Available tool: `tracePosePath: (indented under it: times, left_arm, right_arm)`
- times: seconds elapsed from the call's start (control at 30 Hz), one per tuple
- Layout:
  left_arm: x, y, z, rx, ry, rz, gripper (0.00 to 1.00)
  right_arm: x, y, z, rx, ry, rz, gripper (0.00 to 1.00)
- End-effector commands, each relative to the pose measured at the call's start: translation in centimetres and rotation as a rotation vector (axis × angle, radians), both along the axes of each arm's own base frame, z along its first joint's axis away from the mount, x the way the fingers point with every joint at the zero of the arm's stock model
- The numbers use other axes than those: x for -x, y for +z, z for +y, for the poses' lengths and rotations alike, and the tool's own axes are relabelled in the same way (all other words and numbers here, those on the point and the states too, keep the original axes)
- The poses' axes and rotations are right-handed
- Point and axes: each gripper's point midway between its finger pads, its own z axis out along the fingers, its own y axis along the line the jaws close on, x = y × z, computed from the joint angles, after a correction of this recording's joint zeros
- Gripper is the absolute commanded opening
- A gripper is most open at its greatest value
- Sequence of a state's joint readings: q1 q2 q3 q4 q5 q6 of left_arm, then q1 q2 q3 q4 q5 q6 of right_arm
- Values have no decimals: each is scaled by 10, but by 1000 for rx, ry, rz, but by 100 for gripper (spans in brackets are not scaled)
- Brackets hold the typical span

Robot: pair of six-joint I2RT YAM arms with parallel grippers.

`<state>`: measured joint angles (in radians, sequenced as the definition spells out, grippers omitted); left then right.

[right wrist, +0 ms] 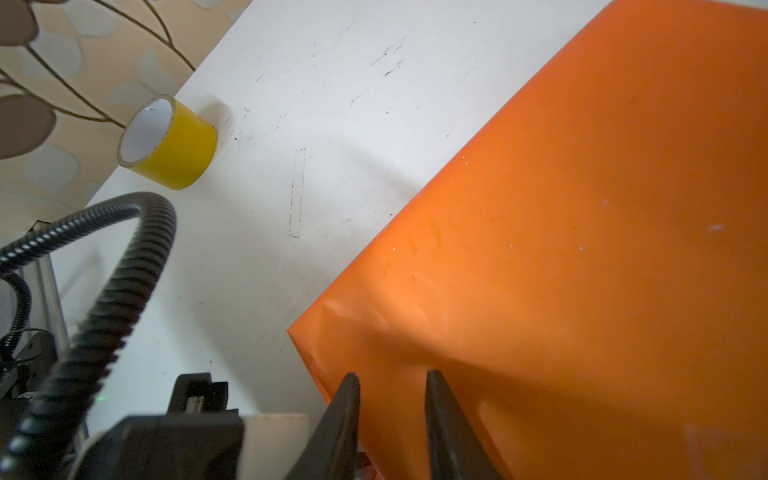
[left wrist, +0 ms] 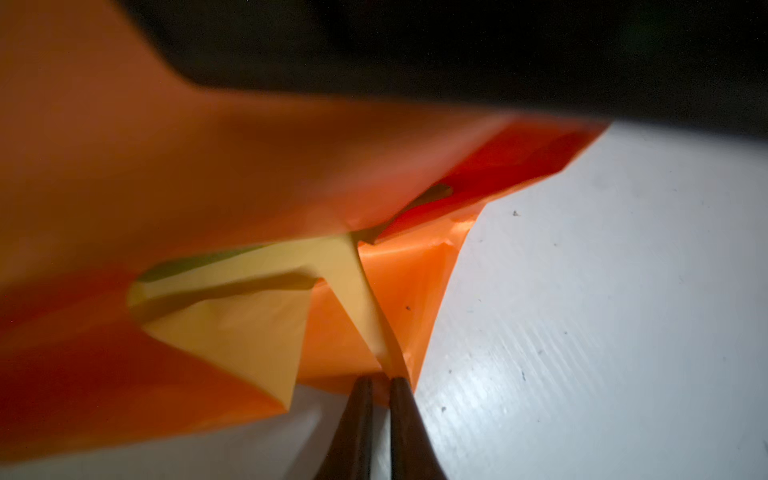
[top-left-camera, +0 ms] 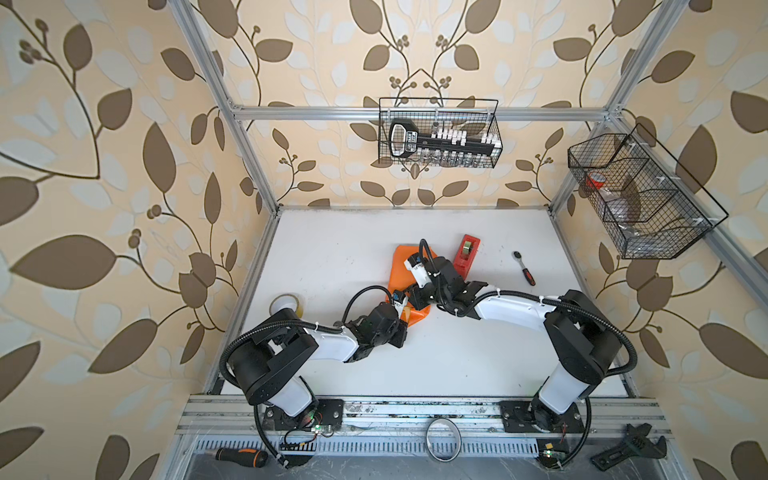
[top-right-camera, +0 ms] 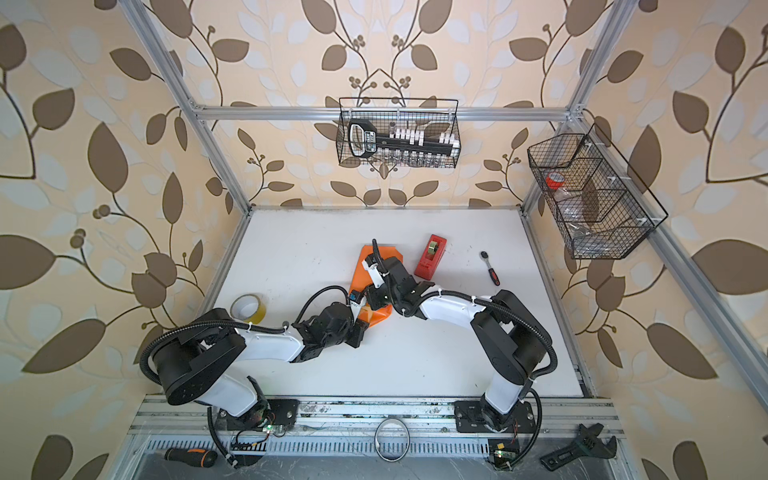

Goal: Wrap the gift box in paper

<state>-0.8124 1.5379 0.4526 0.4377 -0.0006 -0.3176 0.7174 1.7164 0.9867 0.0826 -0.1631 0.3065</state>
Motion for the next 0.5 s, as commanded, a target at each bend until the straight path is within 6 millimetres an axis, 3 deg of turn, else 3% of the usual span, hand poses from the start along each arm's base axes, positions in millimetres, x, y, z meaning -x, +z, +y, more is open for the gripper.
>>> tracePosePath:
  times: [0.0,0.2,0.27,0.47]
  left_arm:
    - [2,5,-1,13,-14,-22,12]
    - [-12,34,0,103,42,-64,12]
    - [-18,52,2,156,55,-89,12]
    - [-27,56,26,233,138,-36,11]
  right_arm:
    - [17,-39,-13,45,-1,125,30]
    - [16,-40,-15,18,-7,146,30]
    - [16,-42,-17,19,-9,150,30]
    - [15,-40,-19,14,-14,148,30]
